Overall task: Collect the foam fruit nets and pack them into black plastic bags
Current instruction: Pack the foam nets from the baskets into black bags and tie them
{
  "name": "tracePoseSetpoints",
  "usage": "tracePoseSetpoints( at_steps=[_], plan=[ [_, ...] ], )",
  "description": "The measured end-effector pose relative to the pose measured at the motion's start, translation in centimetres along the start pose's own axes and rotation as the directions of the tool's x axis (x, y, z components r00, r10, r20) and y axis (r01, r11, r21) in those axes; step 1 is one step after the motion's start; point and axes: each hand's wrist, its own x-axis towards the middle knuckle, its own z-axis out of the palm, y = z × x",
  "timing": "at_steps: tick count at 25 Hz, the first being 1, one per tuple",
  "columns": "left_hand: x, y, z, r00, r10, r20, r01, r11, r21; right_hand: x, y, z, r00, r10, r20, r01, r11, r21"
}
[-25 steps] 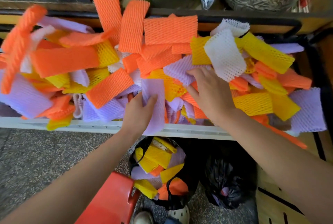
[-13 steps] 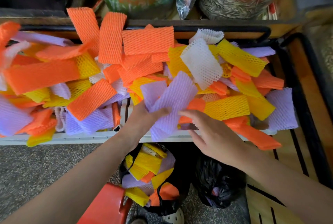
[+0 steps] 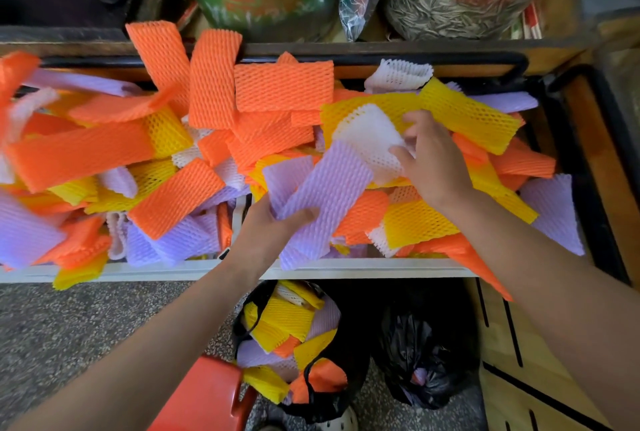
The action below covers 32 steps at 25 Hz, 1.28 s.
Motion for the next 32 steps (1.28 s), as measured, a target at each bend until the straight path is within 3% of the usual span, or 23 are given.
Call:
tracePoseSetpoints(
  at_steps=[5, 9, 12, 15, 20, 22, 24, 26, 32],
  plan=[
    [-0.5, -1.4, 0.0, 0.995, 0.012, -0.103, -0.019, 0.997, -0.068, -3.6, -1.1, -1.9, 0.988, -0.049, -0.148, 0.059, 0.996, 0.068],
    [-1.5, -1.3, 1.6, 0.993, 0.034, -0.11, -0.044, 0.995, -0.091, -7.7, -2.2, -1.7, 0.993, -0.116, -0.002, 0.116, 0.992, 0.055],
    [-3.0, -0.5, 3.8, 0.998, 0.05, 0.044, -0.047, 0.997, -0.068, -9.8, -3.3, -0.9, 0.995, -0.051, 0.087, 0.029, 0.971, 0.236],
    [-4.0, 0.1, 5.4, 0.978, 0.048, 0.203, -0.008, 0.981, -0.194, -11.7, -3.7, -0.9, 0.982, -0.1, 0.162, 0.042, 0.944, 0.328],
    [-3.6, -0.1, 6.2, 0.998, 0.055, 0.029, -0.051, 0.992, -0.12, -14.1, -2.8, -2.8, 0.927, -0.202, 0.317, 0.021, 0.869, 0.494],
    [-3.6, -0.3, 6.5, 0.999, 0.049, 0.001, -0.049, 0.998, -0.048, -14.0, -1.7, -3.9, 0.948, -0.138, 0.288, -0.015, 0.882, 0.471],
    [-3.7, -0.6, 6.8, 0.999, 0.041, 0.018, -0.041, 0.999, -0.021, -13.1, 0.8, -4.3, 0.993, 0.016, 0.12, -0.062, 0.92, 0.387],
    [-3.8, -0.8, 6.9, 0.999, 0.035, 0.039, -0.034, 0.999, -0.017, -11.4, 4.2, -4.3, 0.982, 0.18, -0.06, -0.162, 0.96, 0.229],
    [-4.3, -1.3, 7.2, 0.999, 0.03, 0.041, -0.029, 0.999, -0.036, -7.5, 8.6, -4.4, 0.938, 0.239, -0.252, -0.287, 0.941, -0.178]
  ],
)
